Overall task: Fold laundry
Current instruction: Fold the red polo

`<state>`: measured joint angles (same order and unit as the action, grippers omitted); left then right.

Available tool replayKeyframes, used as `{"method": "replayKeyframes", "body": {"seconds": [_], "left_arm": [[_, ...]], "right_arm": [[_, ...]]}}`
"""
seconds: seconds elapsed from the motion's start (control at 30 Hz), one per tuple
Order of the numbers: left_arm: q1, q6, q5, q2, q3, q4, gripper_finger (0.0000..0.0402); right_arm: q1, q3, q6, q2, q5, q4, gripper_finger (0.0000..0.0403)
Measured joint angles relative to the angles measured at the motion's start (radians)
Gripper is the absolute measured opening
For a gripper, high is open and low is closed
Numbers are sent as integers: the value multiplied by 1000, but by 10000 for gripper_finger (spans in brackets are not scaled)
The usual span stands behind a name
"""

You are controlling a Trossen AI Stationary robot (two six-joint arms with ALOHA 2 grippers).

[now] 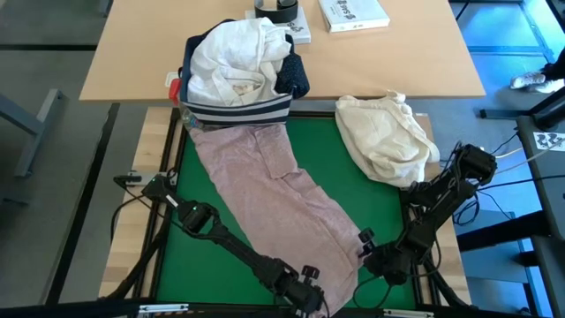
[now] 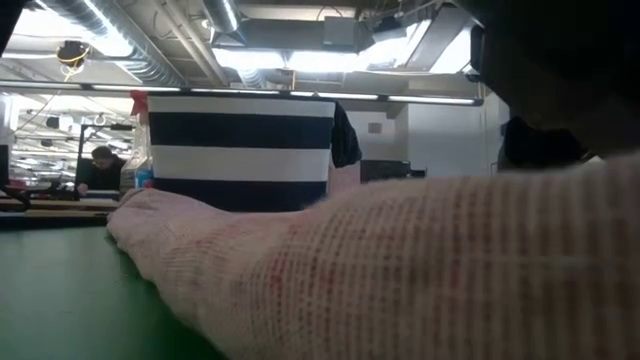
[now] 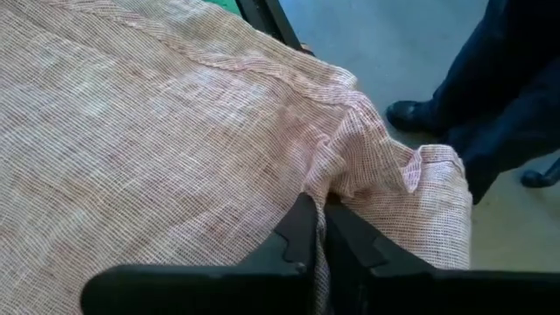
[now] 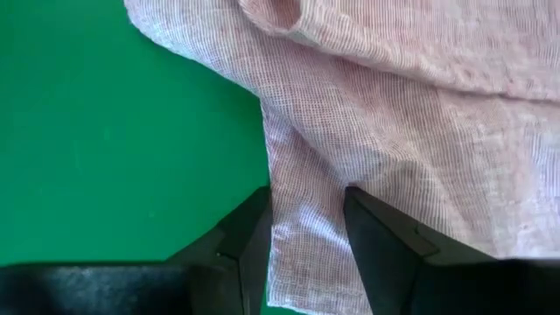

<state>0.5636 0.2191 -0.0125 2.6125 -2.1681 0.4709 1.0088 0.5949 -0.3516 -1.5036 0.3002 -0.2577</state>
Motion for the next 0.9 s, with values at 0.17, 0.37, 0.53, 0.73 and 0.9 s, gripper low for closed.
{"method": "replayKeyframes", "body": {"seconds": [0.17,0.37,0.53,0.73,0.9], "left_arm": [[3,22,-40,1,-7,-4,4],[4,90,-85,-7,-8,-5,2],[10,121,-180,-45,-3,31,2],[14,206,-241,-112,-5,76,1],[15,249,-269,-147,-6,74,1]], "right_arm": [[0,0,30,0,9,0,117],[0,0,47,-1,11,-16,17],[25,17,47,6,41,-52,9],[46,85,52,60,57,-155,3],[43,120,52,140,59,-221,2]]}}
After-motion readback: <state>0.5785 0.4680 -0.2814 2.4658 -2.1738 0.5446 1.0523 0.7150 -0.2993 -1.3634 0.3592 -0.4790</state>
